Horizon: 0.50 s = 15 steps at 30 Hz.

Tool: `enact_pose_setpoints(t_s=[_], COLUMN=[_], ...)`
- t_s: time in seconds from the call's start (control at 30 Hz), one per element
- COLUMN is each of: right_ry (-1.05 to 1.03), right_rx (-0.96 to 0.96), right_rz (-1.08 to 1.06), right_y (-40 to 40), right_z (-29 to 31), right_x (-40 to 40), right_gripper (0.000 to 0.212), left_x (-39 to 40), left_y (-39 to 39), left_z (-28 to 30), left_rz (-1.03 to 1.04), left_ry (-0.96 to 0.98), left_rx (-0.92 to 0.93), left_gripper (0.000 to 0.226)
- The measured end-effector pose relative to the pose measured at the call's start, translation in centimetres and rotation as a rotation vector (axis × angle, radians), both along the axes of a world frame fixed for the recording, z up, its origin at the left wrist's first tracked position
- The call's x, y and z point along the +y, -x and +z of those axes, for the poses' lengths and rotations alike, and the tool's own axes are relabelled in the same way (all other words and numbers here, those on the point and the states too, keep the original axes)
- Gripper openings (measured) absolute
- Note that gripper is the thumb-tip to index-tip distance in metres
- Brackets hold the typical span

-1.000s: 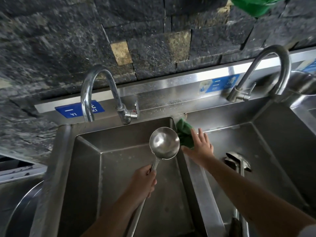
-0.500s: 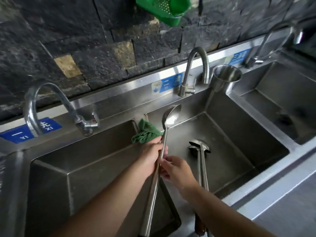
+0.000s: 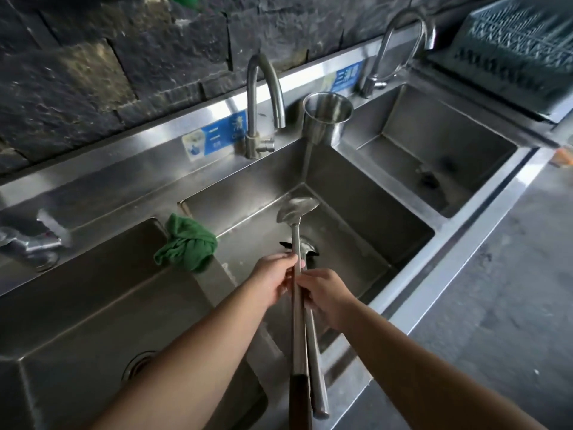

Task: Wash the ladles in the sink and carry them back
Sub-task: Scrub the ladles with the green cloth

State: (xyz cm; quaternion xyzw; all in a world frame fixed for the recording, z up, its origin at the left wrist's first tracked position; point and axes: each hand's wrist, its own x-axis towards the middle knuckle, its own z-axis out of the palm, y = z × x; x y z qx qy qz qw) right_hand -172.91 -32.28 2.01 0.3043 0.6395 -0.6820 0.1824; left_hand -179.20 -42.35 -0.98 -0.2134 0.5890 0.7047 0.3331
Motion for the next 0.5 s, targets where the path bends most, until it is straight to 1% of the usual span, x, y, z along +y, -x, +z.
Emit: enact_pose_setpoints(t_s=[0.07, 0.17, 0.2, 0.27, 0.33, 0.37, 0.4, 0.47, 0.5], right_ry=[0.003, -0.023, -0.033, -0.037, -0.061, -0.088, -0.127, -0.2, -0.224], right_rx=[-0.053, -0.128, -0.16, -0.208, -0.245, -0.261, -0.273, -0.282, -0.273], right_rz=[-0.005, -0.019, -0.013, -0.008, -0.01, -0.011, -0.004, 0.024, 0.032], right_y=[0.8, 2.4, 2.9, 3.7, 4.3, 4.5, 4.8, 5.1, 5.1], right_z=[-1.9, -4.9, -5.8, -7.2, -8.5, -9.0, -9.6, -10.5, -10.7], right_x=[1.2, 2.7, 3.1, 3.7, 4.1, 4.3, 4.5, 4.8, 4.8], right_gripper=[0.021, 0.013, 0.014, 0.019, 0.02, 0.019, 0.018, 0.012, 0.011], left_x=[1.2, 2.6, 2.9, 3.3, 3.5, 3.7, 4.0, 4.4, 4.6], left_y=[0.6, 1.8, 2.2, 3.0, 3.6, 3.7, 3.9, 4.1, 4.1], left_z=[-1.6, -4.6, -5.6, -7.1, -8.5, -8.9, -9.3, -10.6, -10.7], left_rz=[-0.011, -0.022, -0.036, -0.114, -0.208, -0.244, -0.27, -0.292, -0.297], left_ry=[0.029, 0.072, 0.089, 0.138, 0.201, 0.237, 0.276, 0.338, 0.354], left_rx=[-0.012, -0.031, -0.041, -0.055, -0.061, -0.058, -0.052, -0.024, -0.021], left_gripper=[0.017, 0.015, 0.012, 0.003, 0.008, 0.005, 0.011, 0.031, 0.035])
